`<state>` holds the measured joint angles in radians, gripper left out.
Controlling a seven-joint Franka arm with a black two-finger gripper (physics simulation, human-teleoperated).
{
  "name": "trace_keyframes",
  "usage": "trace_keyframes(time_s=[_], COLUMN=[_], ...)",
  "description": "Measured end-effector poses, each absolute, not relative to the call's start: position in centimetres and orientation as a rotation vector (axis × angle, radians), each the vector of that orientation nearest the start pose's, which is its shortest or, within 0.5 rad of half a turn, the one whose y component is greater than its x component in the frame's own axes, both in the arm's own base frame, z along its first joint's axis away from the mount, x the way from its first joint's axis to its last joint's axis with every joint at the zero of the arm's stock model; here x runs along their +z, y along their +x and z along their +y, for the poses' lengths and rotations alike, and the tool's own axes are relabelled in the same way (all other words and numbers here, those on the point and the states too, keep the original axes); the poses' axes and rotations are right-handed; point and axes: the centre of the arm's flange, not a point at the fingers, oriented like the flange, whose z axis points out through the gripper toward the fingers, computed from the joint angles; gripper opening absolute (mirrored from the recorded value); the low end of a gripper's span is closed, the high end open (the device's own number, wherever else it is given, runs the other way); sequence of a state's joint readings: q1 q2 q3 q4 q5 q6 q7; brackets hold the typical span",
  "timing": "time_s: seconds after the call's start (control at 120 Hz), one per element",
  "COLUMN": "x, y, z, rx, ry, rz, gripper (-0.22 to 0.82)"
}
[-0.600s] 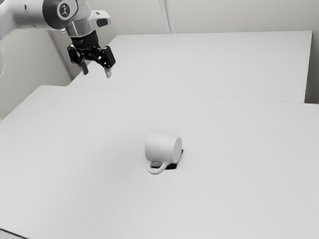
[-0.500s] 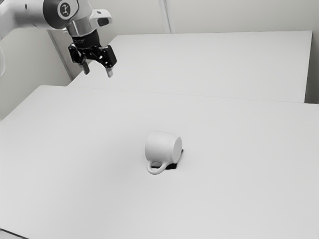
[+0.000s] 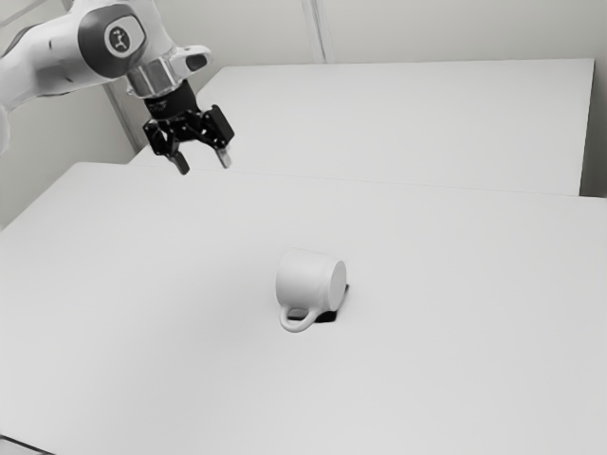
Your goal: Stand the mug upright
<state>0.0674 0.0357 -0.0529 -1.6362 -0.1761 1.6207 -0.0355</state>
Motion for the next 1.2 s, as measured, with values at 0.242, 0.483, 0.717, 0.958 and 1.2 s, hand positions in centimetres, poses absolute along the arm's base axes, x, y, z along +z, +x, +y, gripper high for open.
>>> trace_keyframes(time_s=[0.242,0.483,0.717,0.958,1.2], x=[50.4,43.5,38.3,33.5,31.1], y=[57.3,57.4,58.5,58.6,58.2], z=[4.4,3.2,3.0,2.4,1.1], rx=[0.169,0.139,0.059,0.051,0.057], ry=[-3.493,-3.643,-3.776,-3.898,-4.046], rz=[-0.311,-0.221,-0.179,-0.135,0.012], gripper=[0.6,0.6,0.6,0.6,0.6])
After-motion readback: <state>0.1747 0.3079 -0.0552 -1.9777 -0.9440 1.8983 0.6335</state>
